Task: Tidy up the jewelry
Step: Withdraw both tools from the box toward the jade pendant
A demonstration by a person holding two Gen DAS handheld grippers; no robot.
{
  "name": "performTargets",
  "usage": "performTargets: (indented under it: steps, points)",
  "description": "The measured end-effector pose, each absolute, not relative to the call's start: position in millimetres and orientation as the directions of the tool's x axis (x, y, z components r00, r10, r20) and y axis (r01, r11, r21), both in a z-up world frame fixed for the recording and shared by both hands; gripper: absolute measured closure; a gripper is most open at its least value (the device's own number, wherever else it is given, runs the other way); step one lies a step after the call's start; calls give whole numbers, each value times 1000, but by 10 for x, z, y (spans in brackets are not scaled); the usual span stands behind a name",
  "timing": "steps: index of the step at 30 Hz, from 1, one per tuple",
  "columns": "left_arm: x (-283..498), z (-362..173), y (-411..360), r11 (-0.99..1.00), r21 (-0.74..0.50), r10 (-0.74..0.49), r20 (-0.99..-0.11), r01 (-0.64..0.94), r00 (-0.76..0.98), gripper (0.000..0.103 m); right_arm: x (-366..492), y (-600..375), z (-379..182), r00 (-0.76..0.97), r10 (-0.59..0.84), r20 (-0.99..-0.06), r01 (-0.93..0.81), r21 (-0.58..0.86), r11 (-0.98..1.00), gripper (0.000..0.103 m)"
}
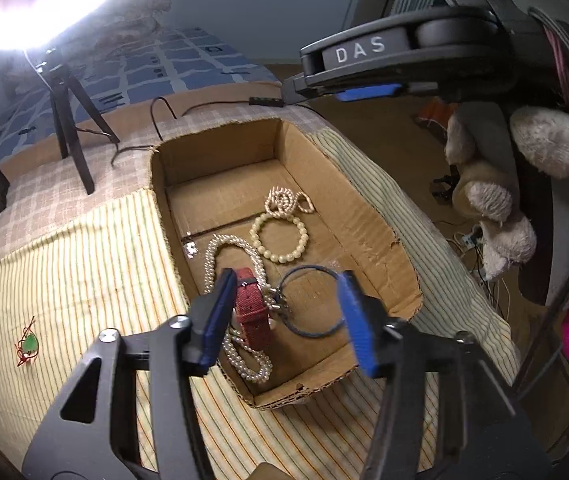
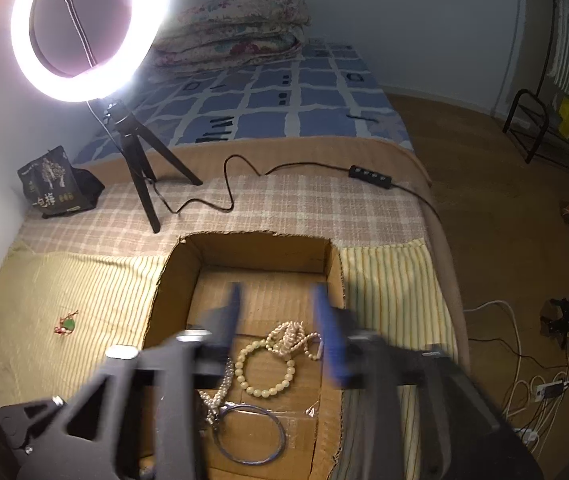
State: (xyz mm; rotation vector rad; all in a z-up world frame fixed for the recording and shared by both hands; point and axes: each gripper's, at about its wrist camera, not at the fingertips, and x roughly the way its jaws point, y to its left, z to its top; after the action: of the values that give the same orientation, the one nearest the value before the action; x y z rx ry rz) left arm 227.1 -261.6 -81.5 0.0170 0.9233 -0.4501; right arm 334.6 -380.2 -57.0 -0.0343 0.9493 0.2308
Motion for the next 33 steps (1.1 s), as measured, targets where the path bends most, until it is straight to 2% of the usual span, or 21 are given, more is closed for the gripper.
performTargets:
  steps: [1,3,5,15,33]
  points:
    - [2273,-812,-2610,909,-173,-363,-774,379,519,48,3327,-3797,-554,571,174,-802,-209,63,976,44]
    - [2287,-820,-2602,913,-169,-354,-780,371,516,46,3312,-3786,-537,580,164,-798,-208,50,977,39]
    - [2293,-828,-2597,917,-163,-343,-786,364,515,41,3304,-3768,-526,587,138,-798,-197,25,980,31]
    - [2261,-823,-2554,926,-149,-322,-790,346,522,38,3274,-3754,-525,590,67,-804,-147,-25,989,30]
    - [2038,-552,-2343,929,-157,-331,-759,336,561,38,3004,-3671,-298,620,29,-784,-115,-53,992,30]
